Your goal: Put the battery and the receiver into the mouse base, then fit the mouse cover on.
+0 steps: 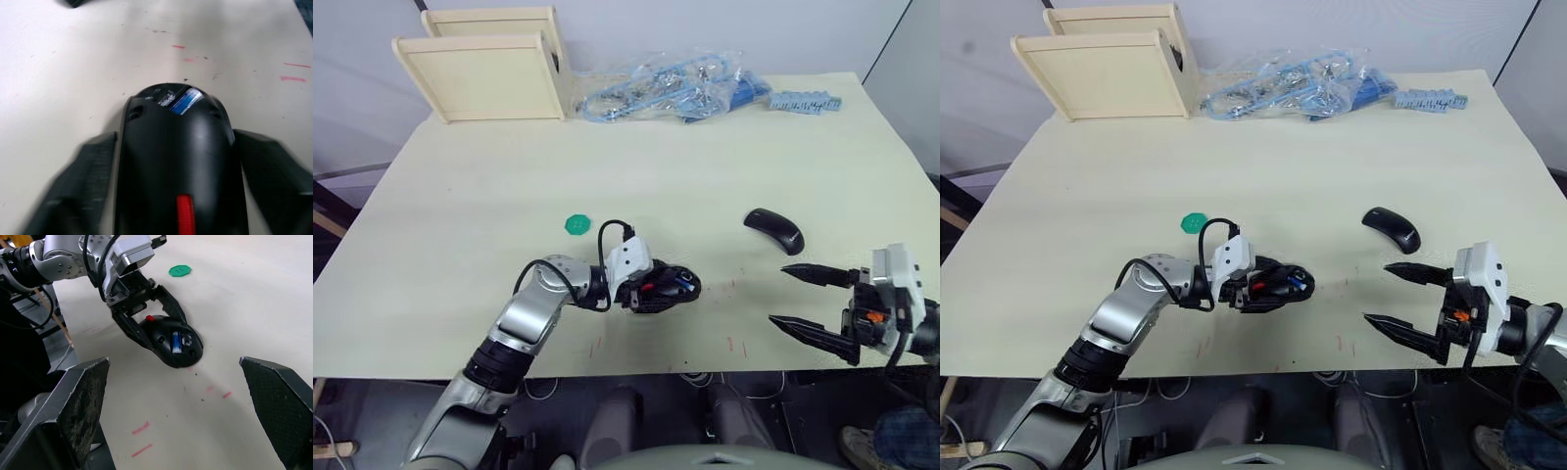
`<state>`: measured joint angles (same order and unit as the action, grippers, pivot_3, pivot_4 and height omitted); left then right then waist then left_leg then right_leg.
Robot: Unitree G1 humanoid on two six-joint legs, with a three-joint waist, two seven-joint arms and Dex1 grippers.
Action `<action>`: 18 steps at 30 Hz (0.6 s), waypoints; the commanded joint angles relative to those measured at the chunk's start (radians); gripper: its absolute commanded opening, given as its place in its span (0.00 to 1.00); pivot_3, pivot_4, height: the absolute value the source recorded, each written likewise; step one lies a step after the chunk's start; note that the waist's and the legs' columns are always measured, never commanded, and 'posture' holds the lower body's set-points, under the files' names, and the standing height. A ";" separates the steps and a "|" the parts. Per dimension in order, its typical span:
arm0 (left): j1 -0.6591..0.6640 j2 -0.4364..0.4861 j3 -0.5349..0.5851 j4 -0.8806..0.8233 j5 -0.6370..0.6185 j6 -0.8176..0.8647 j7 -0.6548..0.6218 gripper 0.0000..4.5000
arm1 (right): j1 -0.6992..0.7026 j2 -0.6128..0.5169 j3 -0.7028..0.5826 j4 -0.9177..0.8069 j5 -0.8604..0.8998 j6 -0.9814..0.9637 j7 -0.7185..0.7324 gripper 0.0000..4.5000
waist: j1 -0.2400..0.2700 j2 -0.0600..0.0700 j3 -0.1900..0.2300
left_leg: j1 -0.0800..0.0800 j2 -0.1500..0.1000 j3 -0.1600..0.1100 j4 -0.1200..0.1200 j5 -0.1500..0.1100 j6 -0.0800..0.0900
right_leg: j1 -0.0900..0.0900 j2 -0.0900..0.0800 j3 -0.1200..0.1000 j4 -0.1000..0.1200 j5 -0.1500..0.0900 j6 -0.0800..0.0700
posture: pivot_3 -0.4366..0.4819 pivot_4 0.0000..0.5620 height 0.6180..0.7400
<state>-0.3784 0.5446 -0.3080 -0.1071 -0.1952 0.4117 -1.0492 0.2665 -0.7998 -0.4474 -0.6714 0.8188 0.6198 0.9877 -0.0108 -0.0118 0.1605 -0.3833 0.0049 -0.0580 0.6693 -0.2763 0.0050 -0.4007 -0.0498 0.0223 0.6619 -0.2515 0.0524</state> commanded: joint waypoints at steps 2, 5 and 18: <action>-0.009 0.017 0.081 -0.054 -0.071 0.023 -0.012 0.98 | 0.057 -0.009 -0.099 -0.035 0.018 -0.028 0.009 1.00 | -0.001 0.000 0.000 | 0.000 0.000 0.000 0.000 0.000 0.000 | 0.000 0.000 0.000 0.000 0.000 0.000 | 0.48 0.27 1.00; 0.007 0.055 0.133 -0.087 -0.122 0.041 -0.038 0.98 | 0.081 -0.002 -0.127 -0.026 0.010 -0.040 0.000 1.00 | -0.003 0.000 0.000 | 0.000 0.000 0.000 0.000 0.000 0.000 | 0.000 0.000 0.000 0.000 0.000 0.000 | 0.48 0.27 1.00; 0.214 0.212 0.455 -0.263 -0.442 0.204 -0.097 0.98 | 0.030 0.021 -0.122 0.088 -0.069 -0.067 -0.106 1.00 | 0.000 -0.001 0.003 | 0.001 0.001 0.000 0.000 0.000 0.000 | 0.000 0.000 0.001 0.000 0.000 0.000 | 0.48 0.27 1.00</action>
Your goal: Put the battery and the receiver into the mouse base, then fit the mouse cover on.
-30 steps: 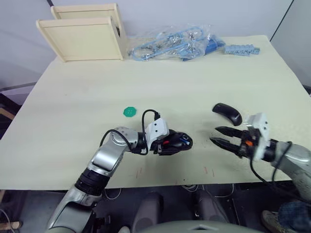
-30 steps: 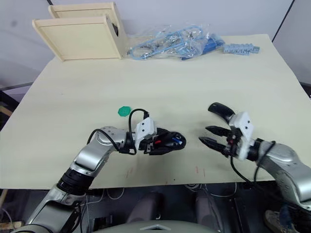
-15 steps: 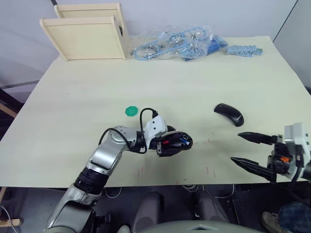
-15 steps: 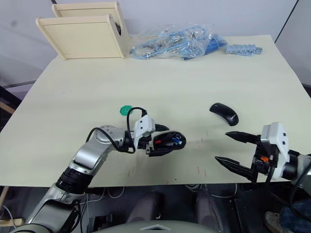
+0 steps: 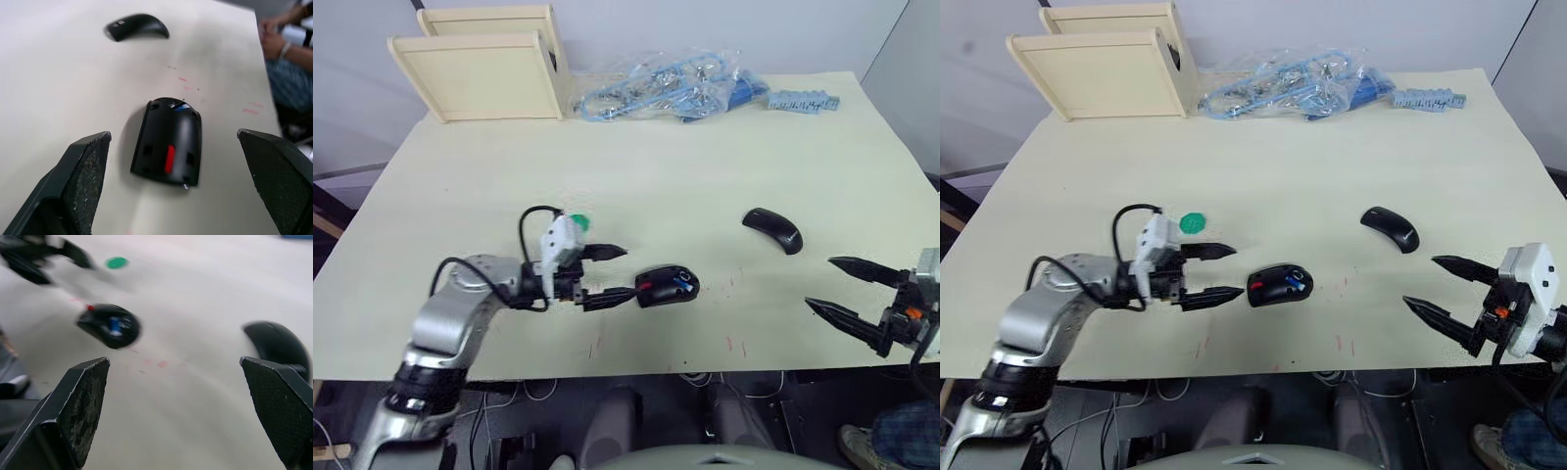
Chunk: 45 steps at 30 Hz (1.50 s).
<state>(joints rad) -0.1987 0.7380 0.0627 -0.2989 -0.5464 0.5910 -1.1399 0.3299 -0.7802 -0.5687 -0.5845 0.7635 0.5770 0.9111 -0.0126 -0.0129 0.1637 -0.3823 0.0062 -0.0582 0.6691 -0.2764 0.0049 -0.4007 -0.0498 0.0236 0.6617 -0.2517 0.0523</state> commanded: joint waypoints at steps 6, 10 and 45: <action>0.113 0.039 0.175 -0.136 -0.180 0.054 0.018 0.98 | -0.126 -0.007 0.060 0.065 -0.059 -0.003 -0.094 1.00 | 0.001 0.000 0.001 | 0.000 0.000 0.000 0.000 0.000 0.000 | 0.000 0.000 0.000 0.000 0.000 0.000 | 0.48 0.27 1.00; 0.172 0.041 0.249 -0.169 -0.205 0.047 0.055 0.98 | -0.239 -0.027 0.135 0.140 -0.105 0.051 -0.161 1.00 | -0.004 0.000 0.001 | 0.001 0.000 0.001 0.000 0.000 0.000 | 0.000 0.000 0.002 0.000 0.000 0.000 | 0.48 0.27 1.00; 0.410 -0.002 0.360 -0.162 -0.299 -0.173 -0.077 0.98 | -0.732 0.078 0.495 0.786 -0.424 -0.106 -0.091 1.00 | -0.003 0.002 0.004 | 0.000 0.001 0.008 0.000 0.000 0.000 | -0.001 0.000 0.003 0.000 0.000 0.000 | 0.48 0.27 1.00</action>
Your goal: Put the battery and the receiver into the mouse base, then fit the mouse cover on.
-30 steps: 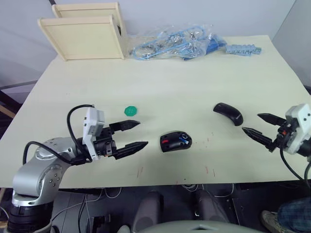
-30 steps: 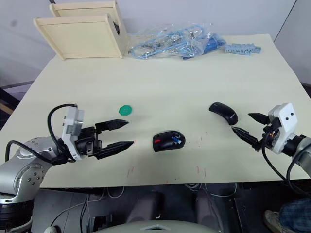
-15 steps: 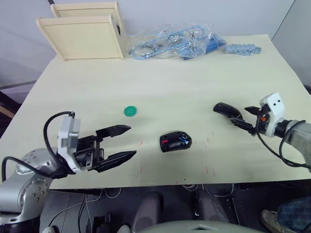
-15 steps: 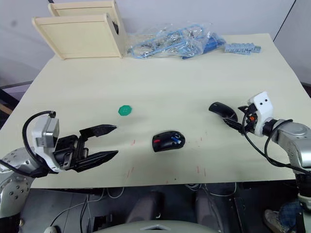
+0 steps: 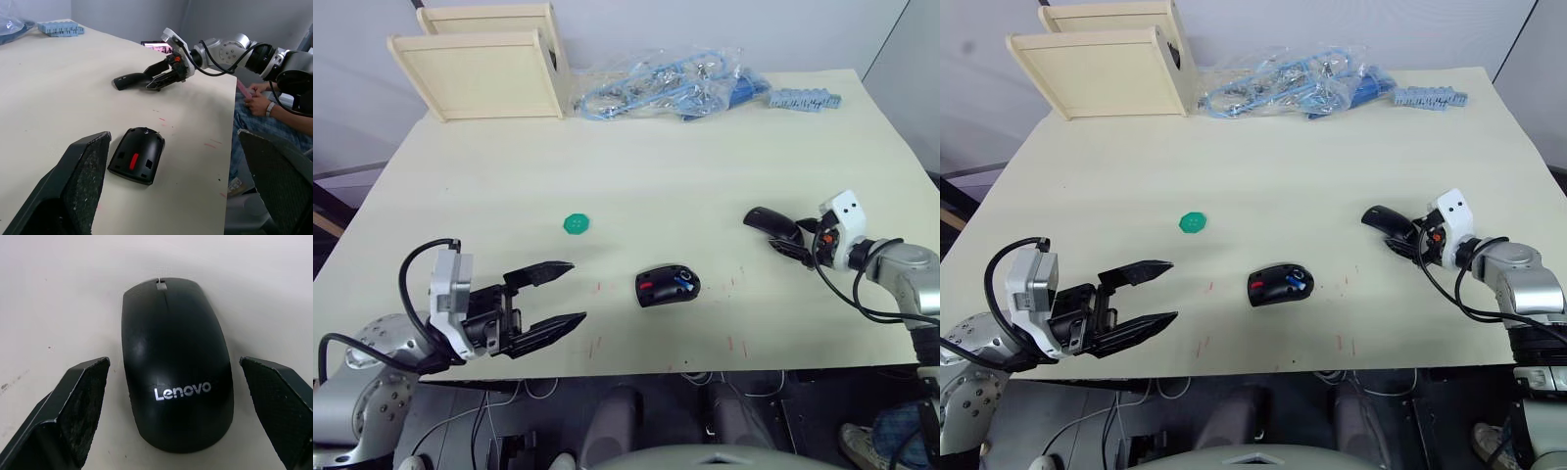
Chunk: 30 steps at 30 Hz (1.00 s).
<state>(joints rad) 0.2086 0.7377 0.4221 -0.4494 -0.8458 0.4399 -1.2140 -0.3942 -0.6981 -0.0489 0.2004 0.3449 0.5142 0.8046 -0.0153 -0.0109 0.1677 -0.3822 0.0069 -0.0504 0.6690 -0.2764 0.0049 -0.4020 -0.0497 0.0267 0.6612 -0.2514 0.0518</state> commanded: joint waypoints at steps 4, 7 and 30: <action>0.001 0.000 -0.004 0.001 0.002 -0.031 -0.013 0.98 | -0.003 0.007 -0.038 0.009 0.004 -0.055 0.027 1.00 | 0.000 0.000 0.000 | 0.000 0.000 0.000 0.000 0.000 0.000 | 0.000 0.000 0.000 0.000 0.000 0.000 | 0.48 0.27 1.00; -0.008 0.001 -0.009 0.016 0.006 -0.038 -0.022 0.98 | -0.002 0.012 -0.041 0.017 0.001 -0.067 0.029 1.00 | -0.001 0.000 0.000 | 0.000 0.000 0.000 0.000 0.000 0.000 | 0.000 0.000 0.000 0.000 0.000 0.000 | 0.48 0.27 1.00; -0.008 0.006 -0.013 0.070 0.023 -0.079 -0.066 1.00 | -0.020 0.028 -0.049 0.082 -0.002 -0.113 0.027 0.94 | -0.001 0.000 0.000 | 0.000 0.000 0.000 0.000 0.000 0.000 | 0.000 0.000 0.000 0.000 0.000 0.000 | 0.48 0.27 1.00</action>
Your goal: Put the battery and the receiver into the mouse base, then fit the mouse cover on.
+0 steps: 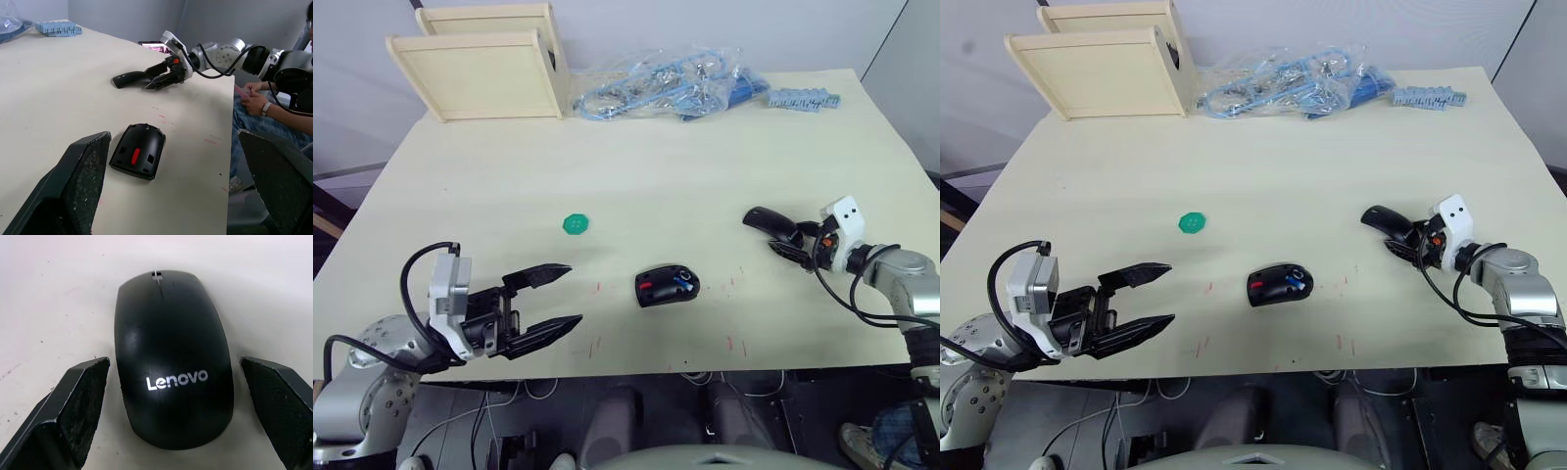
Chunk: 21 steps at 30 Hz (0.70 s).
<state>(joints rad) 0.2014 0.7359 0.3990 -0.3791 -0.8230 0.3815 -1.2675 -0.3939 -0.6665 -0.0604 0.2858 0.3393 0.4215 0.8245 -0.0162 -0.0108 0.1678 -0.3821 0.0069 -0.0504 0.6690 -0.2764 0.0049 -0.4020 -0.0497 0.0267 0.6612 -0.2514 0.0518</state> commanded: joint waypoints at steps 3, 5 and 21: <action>-0.002 0.006 0.008 0.005 0.005 -0.025 -0.017 1.00 | -0.024 -0.001 -0.039 -0.002 0.004 -0.028 0.005 0.76 | 0.000 0.000 0.000 | 0.000 0.000 0.000 0.000 0.000 0.000 | 0.000 0.000 0.000 0.000 0.000 0.000 | 0.48 0.27 1.00; -0.003 0.006 0.006 0.009 0.008 -0.027 -0.019 1.00 | -0.024 -0.002 -0.037 -0.004 0.001 -0.033 0.002 0.64 | 0.000 0.000 0.000 | 0.000 0.000 0.000 0.000 0.000 0.000 | 0.000 0.000 0.000 0.000 0.000 0.000 | 0.48 0.27 1.00; -0.025 0.003 -0.013 0.029 0.020 -0.040 -0.021 1.00 | -0.018 -0.029 -0.055 -0.089 0.019 -0.010 0.013 0.64 | 0.000 0.000 0.000 | 0.000 0.000 0.000 0.000 0.000 0.000 | 0.000 0.000 0.000 0.000 0.000 0.000 | 0.48 0.27 1.00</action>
<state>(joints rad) 0.1824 0.7358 0.3817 -0.3411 -0.8032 0.3600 -1.2833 -0.3955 -0.6714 -0.0615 0.2460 0.3409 0.4133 0.8260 -0.0162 -0.0105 0.1679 -0.3823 0.0069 -0.0505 0.6689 -0.2764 0.0049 -0.4021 -0.0497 0.0267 0.6612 -0.2514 0.0518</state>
